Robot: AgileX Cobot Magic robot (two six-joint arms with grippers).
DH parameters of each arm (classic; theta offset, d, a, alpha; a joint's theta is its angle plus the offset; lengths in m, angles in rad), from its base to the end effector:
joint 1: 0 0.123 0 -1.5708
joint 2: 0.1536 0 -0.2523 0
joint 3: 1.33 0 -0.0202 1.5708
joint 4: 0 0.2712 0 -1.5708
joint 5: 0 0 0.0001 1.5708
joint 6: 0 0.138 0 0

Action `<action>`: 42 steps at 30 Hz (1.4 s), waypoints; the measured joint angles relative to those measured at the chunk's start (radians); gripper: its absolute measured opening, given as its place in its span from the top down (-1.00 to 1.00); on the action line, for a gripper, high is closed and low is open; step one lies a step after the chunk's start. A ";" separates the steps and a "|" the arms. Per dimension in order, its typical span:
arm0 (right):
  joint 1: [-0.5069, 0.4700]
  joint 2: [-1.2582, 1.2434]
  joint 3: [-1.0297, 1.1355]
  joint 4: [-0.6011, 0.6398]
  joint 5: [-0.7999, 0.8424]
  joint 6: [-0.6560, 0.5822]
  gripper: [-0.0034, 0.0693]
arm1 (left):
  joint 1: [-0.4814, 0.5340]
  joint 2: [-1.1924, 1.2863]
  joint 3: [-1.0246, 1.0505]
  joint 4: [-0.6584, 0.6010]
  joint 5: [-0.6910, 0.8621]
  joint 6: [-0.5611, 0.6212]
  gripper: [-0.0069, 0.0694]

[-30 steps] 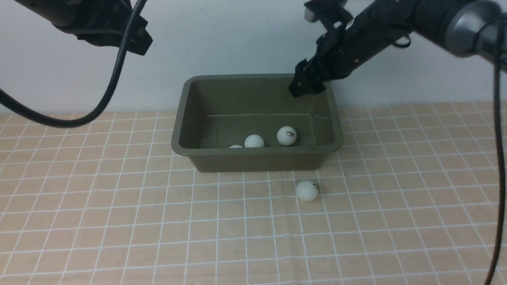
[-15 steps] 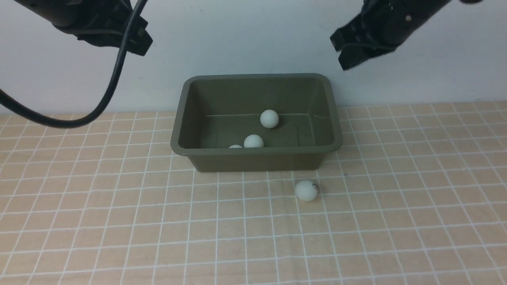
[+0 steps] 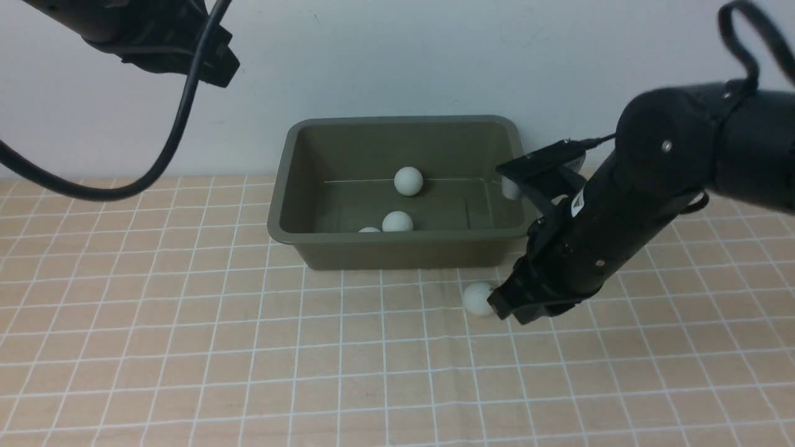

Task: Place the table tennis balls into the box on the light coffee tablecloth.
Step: 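Reach for and grasp a ping pong ball on the table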

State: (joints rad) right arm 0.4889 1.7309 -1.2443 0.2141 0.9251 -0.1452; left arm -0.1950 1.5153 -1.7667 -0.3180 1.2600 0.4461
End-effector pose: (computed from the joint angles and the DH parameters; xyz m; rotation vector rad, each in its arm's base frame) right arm 0.3157 0.1945 0.1446 -0.7576 2.8133 0.3305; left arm 0.3403 -0.1091 0.3795 0.7758 2.3184 -0.3073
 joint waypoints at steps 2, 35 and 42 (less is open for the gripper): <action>0.001 0.030 0.005 0.000 -0.078 0.034 0.80 | 0.000 0.000 0.000 0.000 0.000 0.000 1.00; 0.007 0.238 -0.001 0.024 -0.416 0.017 -0.49 | 0.000 0.000 0.000 0.000 0.000 0.000 1.00; 0.007 0.308 -0.059 0.013 -0.413 0.019 -0.42 | 0.000 0.000 0.000 0.000 0.000 0.000 1.00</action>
State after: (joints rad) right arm 0.4955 2.0384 -1.3028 0.2268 0.5118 -0.1261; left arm -0.1950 1.5153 -1.7667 -0.3180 1.2600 0.4461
